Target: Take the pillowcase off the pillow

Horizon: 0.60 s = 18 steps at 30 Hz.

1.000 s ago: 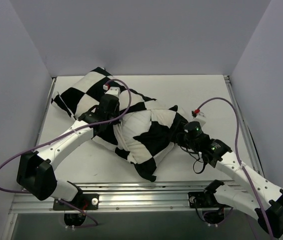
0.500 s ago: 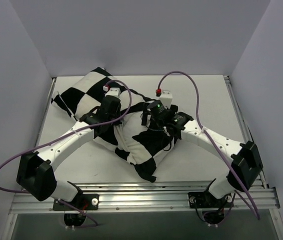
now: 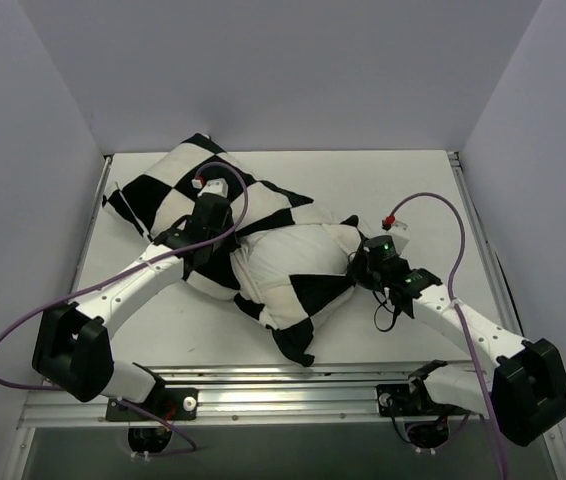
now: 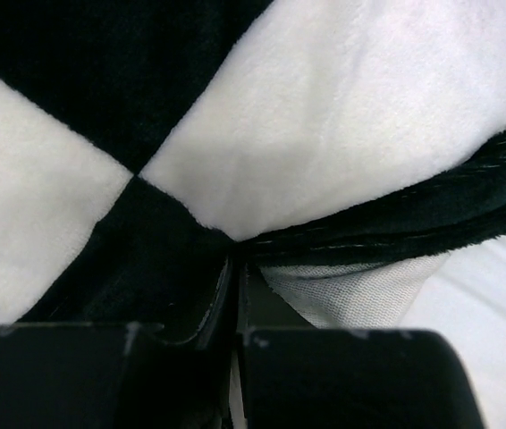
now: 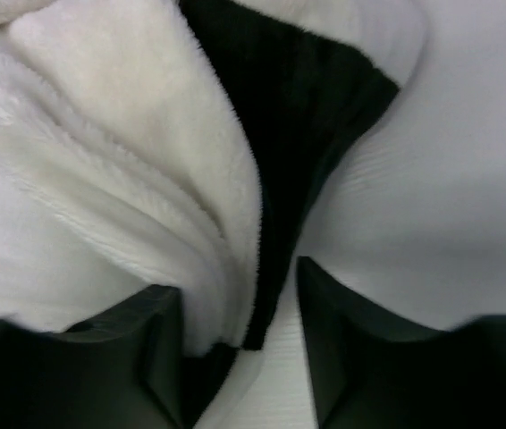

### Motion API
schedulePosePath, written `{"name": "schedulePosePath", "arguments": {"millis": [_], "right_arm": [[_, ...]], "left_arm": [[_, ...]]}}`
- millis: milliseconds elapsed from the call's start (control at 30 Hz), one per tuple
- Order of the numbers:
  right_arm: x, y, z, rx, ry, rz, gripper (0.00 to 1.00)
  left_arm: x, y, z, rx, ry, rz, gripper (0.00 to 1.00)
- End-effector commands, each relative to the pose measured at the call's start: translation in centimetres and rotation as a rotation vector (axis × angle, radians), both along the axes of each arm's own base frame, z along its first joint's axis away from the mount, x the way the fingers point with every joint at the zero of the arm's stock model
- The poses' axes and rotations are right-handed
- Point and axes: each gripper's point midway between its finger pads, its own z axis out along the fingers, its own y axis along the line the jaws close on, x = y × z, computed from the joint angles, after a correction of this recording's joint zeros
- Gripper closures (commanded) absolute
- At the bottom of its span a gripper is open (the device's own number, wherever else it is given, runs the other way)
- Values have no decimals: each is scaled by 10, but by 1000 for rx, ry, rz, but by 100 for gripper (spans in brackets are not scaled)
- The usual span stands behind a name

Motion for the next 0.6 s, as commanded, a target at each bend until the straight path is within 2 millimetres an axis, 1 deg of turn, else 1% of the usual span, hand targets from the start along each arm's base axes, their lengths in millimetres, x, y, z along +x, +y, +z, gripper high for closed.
{"name": "schedulePosePath", "arguments": {"millis": [0, 33, 67, 100, 133, 167, 200, 267, 300, 333, 367, 400, 433, 467, 500, 533, 567], "right_arm": [[-20, -4, -50, 93, 112, 32, 65], [-15, 21, -45, 211, 78, 120, 70], [-14, 29, -46, 262, 68, 156, 78], [-15, 40, -51, 309, 73, 201, 82], [-8, 53, -41, 368, 2, 253, 86], [-14, 70, -32, 442, -9, 346, 90], [-7, 82, -16, 489, -85, 406, 94], [-13, 98, 1, 561, -123, 506, 100], [-10, 104, 17, 582, -184, 550, 100], [-9, 109, 28, 601, -214, 580, 100], [-9, 113, 37, 615, -241, 605, 100], [-9, 117, 52, 633, -289, 647, 100], [-9, 119, 58, 642, -305, 662, 100], [-7, 122, 68, 649, -328, 679, 100], [-8, 124, 76, 658, -351, 703, 100], [-8, 125, 81, 659, -364, 713, 100], [-6, 126, 86, 659, -378, 719, 100]], "left_arm": [[-22, 36, -36, 105, 129, 59, 98], [-22, 34, -34, 102, 123, 48, 98], [-23, 33, -28, 90, 109, 38, 98], [-24, 29, -24, 74, 104, 15, 98], [-25, 26, -20, 72, 89, -17, 98], [-24, 21, -7, 42, 47, -47, 97], [-27, 12, -1, 16, 31, -97, 96], [-30, 0, 21, 2, -44, -174, 86], [-31, -7, 32, 5, -79, -209, 81], [-37, -18, 41, 41, -117, -272, 68], [-40, -25, 49, 58, -143, -301, 62], [-40, -34, 66, 65, -185, -329, 55], [-48, -45, 73, 95, -209, -371, 48], [-49, -53, 78, 99, -219, -390, 39], [-51, -61, 86, 99, -234, -411, 37], [-57, -76, 106, 87, -271, -447, 35], [-56, -82, 109, 107, -278, -447, 29]]}}
